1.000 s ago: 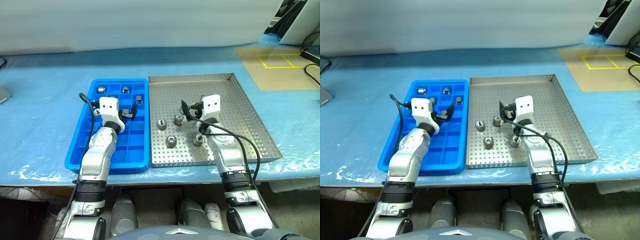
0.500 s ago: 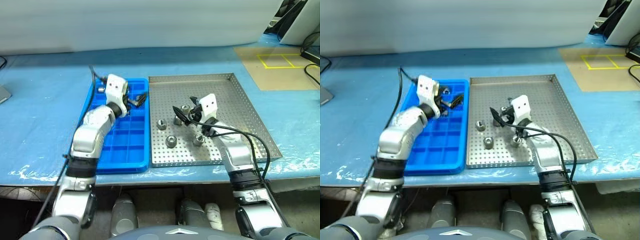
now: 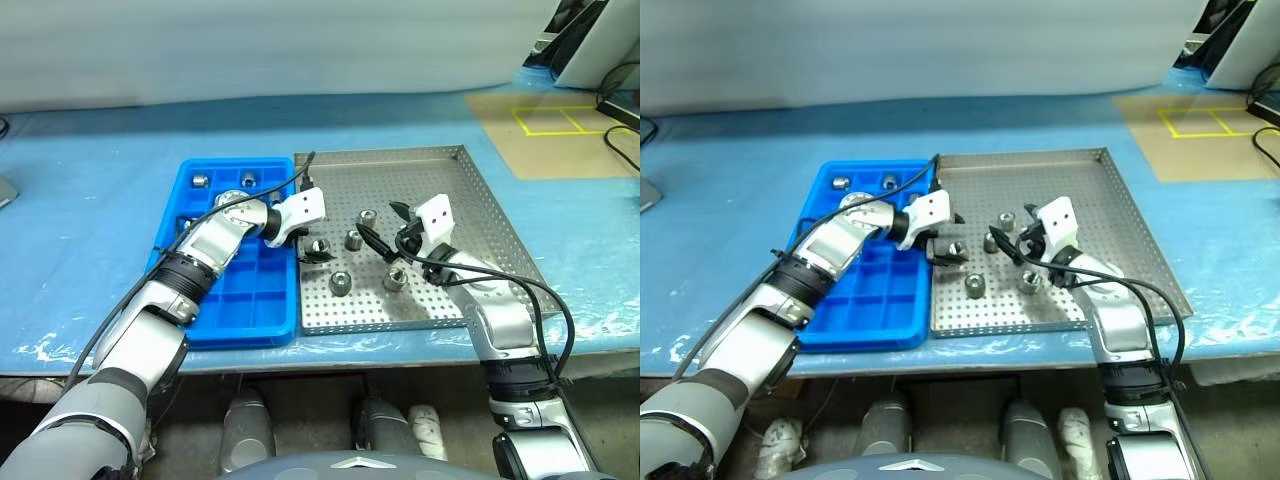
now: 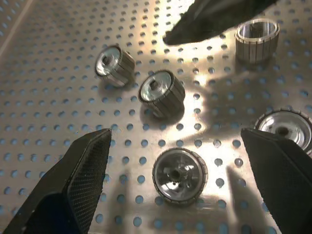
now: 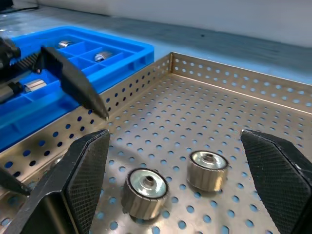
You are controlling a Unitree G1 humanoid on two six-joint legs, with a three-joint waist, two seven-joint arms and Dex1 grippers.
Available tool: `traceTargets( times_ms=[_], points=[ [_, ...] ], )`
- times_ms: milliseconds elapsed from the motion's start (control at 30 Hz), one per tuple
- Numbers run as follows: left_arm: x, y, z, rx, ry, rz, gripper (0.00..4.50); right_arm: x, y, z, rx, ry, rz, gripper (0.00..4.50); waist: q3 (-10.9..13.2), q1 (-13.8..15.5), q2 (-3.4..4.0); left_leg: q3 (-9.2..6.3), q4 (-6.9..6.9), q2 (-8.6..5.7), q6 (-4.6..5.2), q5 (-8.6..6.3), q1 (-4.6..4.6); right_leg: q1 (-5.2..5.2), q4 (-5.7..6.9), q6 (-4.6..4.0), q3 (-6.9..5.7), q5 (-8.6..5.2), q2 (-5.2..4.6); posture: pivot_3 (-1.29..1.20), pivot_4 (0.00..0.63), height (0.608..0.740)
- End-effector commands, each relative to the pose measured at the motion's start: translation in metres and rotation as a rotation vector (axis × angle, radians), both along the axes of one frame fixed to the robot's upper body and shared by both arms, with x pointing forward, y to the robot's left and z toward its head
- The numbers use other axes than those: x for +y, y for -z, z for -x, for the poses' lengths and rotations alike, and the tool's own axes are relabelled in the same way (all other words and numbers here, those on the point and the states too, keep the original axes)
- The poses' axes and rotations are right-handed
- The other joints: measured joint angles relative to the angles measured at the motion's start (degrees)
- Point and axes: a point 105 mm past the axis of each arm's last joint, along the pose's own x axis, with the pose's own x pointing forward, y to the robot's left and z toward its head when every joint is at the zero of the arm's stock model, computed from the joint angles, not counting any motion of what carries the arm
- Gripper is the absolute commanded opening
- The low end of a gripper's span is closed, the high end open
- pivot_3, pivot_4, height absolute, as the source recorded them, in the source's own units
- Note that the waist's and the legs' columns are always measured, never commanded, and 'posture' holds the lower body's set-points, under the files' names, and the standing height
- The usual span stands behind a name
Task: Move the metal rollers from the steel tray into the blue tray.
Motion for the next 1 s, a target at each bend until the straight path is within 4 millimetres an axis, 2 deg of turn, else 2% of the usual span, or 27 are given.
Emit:
traceTargets(
  times_ms=[33, 100, 267, 367, 500, 633, 833, 1000],
  points=[
    [-0.007, -0.01, -0.004, -0.032, 0.051, -0.023, 4.5, -0.003, -0.014, 0.006, -0.055, 0.04, -0.027, 4.48, 0.0, -0.4, 0.0, 0.0, 0.0, 0.0, 0.0, 0.0, 0.0, 0.0, 0.0, 0.0, 0.02, 0.0, 0.0, -0.19, 0.15, 0.74],
    [-0.01, -0.006, -0.003, 0.042, 0.053, -0.025, 4.5, -0.003, -0.012, 0.008, -0.052, 0.061, -0.032, 4.48, 0.0, -0.6, 0.0, 0.0, 0.0, 0.0, 0.0, 0.01, 0.03, 0.01, 0.0, -0.01, 0.06, 0.0, 0.0, -0.21, 0.15, 0.74],
    [-0.007, 0.01, -0.013, 0.07, 0.011, -0.139, 4.5, -0.004, -0.007, 0.013, -0.04, 0.1, -0.043, 4.48, 0.0, -1.7, 0.0, 0.03, -0.01, 0.0, 0.01, 0.0, 0.1, 0.04, 0.0, -0.02, 0.1, 0.0, 0.01, -0.24, 0.15, 0.74],
    [0.003, 0.018, -0.016, 0.07, 0.006, -0.247, 4.5, -0.007, -0.004, 0.014, -0.04, 0.123, -0.039, 4.48, 0.0, -2.1, 0.0, 0.02, -0.01, 0.0, 0.01, 0.0, 0.13, 0.09, -0.03, -0.03, 0.11, 0.0, 0.01, -0.25, 0.15, 0.74],
    [0.016, 0.014, -0.022, 0.065, 0.001, -0.304, 4.5, -0.007, -0.001, 0.014, -0.041, 0.137, -0.023, 4.48, 0.0, -3.0, 0.0, 0.06, -0.04, 0.0, 0.0, 0.01, 0.26, 0.12, -0.06, -0.06, 0.11, 0.01, 0.02, -0.25, 0.15, 0.74],
    [0.024, 0.012, -0.017, 0.096, 0.056, -0.359, 4.5, -0.004, 0.001, 0.014, -0.035, 0.141, -0.03, 4.48, 0.0, -3.5, 0.0, 0.09, -0.05, 0.01, 0.0, 0.01, 0.29, 0.12, -0.09, -0.27, 0.14, -0.09, 0.02, -0.25, 0.15, 0.74],
    [0.038, 0.027, -0.012, 0.096, 0.12, -0.522, 4.5, 0.001, 0.006, 0.012, -0.026, 0.138, -0.031, 4.48, 0.0, -3.7, 0.0, 0.17, -0.12, 0.05, 0.01, 0.0, 0.39, 0.13, -0.1, -0.34, 0.14, -0.05, 0.02, -0.24, 0.15, 0.74],
    [0.05, 0.037, -0.015, 0.019, 0.163, -0.648, 4.5, -0.002, 0.017, 0.011, -0.011, 0.147, -0.03, 4.48, 0.0, -4.2, 0.0, 0.21, -0.15, 0.09, 0.01, 0.0, 0.62, 0.32, -0.14, -0.38, 0.18, -0.08, 0.02, -0.26, 0.15, 0.74]
  ],
)
